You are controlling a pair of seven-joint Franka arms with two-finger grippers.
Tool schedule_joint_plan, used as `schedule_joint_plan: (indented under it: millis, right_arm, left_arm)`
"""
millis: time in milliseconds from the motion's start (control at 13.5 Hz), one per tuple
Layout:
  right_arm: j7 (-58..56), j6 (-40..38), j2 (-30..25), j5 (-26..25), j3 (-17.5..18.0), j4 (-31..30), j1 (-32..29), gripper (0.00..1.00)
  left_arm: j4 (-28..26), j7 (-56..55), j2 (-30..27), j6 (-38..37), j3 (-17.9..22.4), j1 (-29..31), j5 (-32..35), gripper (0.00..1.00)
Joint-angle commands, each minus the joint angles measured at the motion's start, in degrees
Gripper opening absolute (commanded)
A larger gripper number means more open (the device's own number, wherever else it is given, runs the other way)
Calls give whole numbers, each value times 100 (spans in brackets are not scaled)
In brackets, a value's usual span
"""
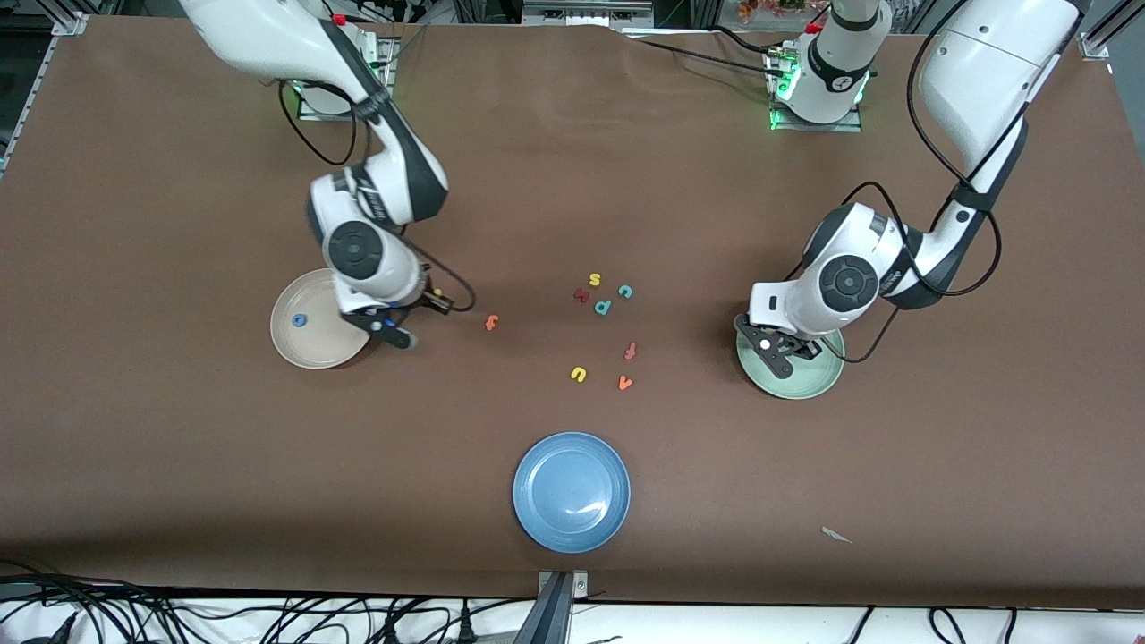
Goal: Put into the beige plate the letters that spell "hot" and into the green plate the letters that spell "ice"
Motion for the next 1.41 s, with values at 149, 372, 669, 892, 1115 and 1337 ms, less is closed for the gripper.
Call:
schedule_joint_plan:
  millis: [149,372,669,892,1115,1337]
  right_arm:
    - [-2117,-475,-83,101,-1208,-73,-46,14]
    - [-3044,104,102,109,-1404,-467,-353,15]
    - [-3090,388,129,118,-1395,-654,-389,86]
    - [-2950,248,-81,249,-1229,-575,-363,99]
    - [-2232,291,-100,724,-808,-295,-328,99]
    - [-1134,379,136,725,-403,241,-179,99]
  left_arm:
    - [43,-272,-293,-83,-440,-11,158,100]
    - [96,-639,-258,-74,-801,-142,158,100]
    - [113,-2465,-117,-13,-881,-931,158,100]
    - [254,-3408,216,240,-881,-1416,184,100]
    - [254,-3463,585,900,-872,-1461,245,78]
    - [254,-3472,683,945,-837,-1610,246,64]
